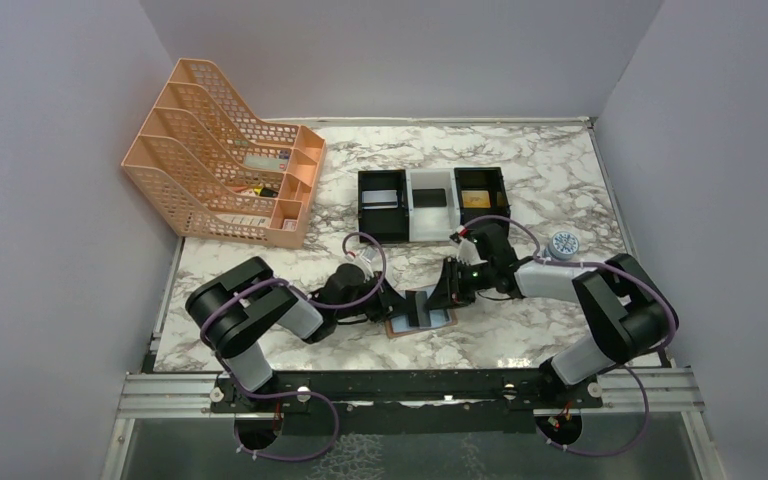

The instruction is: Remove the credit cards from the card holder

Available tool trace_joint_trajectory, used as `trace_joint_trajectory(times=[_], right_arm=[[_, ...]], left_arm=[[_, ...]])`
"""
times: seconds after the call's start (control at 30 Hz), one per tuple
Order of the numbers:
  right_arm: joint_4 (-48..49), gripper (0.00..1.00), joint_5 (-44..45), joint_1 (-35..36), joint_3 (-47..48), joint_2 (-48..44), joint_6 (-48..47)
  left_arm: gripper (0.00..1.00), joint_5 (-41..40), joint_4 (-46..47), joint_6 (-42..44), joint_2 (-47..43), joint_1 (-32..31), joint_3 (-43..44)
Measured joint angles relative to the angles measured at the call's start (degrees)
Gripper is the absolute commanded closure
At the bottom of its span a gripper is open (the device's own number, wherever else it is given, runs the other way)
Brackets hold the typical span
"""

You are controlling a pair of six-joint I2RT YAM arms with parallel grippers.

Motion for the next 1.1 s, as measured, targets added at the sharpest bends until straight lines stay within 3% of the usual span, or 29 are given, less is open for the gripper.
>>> trace_joint_trajectory(times=[0.13, 0.3, 0.7, 0.93, 1.1], right_arm=[[2.5, 0.77, -1.3, 0.0, -0.5, 1.2, 1.0], [3.8, 0.77, -1.9, 0.0, -0.7, 1.8, 1.7], [0.3, 0.77, 2.4, 0.3, -0.2, -0.9, 1.0], [-2.2, 0.76, 5.0, 0.3, 0.7, -2.3, -0.1], [-3.3, 0.63, 7.9, 0.3, 0.2, -6.4, -0.8]], left_arm=[[0.85, 1.0, -0.4, 0.2, 1.5, 0.0, 1.3], [1.00, 1.7, -0.3, 0.2, 3.2, -0.2, 2.5], [1.00, 0.0, -0.8, 0.0, -1.8, -0.1, -0.8], [1.00, -2.4, -12.2, 3.0, -12.2, 0.0, -0.4], [1.00, -6.9, -25.8, 8.2, -20.7, 0.0, 4.0]])
